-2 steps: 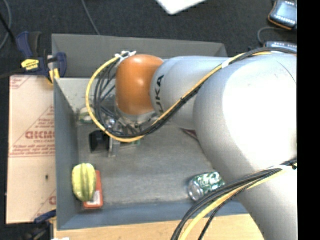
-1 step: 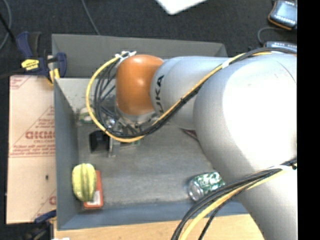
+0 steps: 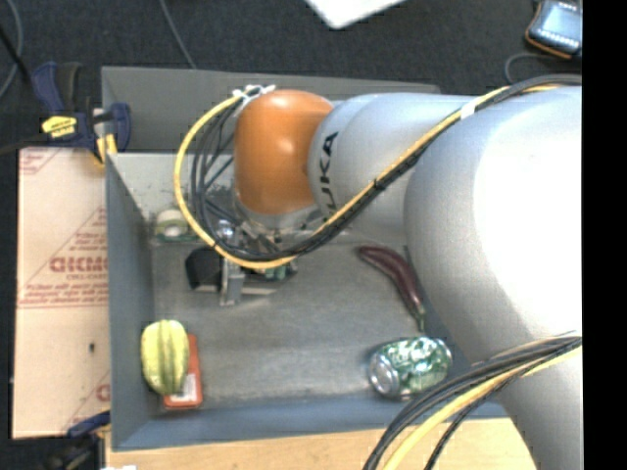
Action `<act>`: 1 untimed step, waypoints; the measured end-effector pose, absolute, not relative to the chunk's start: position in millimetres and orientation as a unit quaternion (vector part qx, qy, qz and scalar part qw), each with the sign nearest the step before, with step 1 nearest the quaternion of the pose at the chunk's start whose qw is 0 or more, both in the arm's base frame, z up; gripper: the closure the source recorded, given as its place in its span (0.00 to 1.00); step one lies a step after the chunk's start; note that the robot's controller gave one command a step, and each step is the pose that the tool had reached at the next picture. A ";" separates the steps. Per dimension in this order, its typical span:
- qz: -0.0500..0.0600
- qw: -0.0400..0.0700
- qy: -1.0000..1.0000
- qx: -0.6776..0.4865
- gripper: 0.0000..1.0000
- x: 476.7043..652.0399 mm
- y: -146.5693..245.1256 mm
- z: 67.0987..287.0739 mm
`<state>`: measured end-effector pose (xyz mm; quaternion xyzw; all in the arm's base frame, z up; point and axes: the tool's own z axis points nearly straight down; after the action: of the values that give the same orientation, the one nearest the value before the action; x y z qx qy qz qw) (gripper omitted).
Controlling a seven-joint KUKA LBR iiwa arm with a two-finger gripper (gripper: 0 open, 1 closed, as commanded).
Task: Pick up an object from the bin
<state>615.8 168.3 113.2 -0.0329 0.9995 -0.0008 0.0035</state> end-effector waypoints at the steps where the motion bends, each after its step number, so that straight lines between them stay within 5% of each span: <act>1: 0.001 0.009 0.999 -0.037 1.00 631.8 180.1 183.6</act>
Offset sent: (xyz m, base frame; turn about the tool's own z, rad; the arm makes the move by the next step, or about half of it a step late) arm 0.0128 0.0102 0.1592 -0.0334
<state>631.8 180.1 183.6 -0.0369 0.9993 0.0005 0.0087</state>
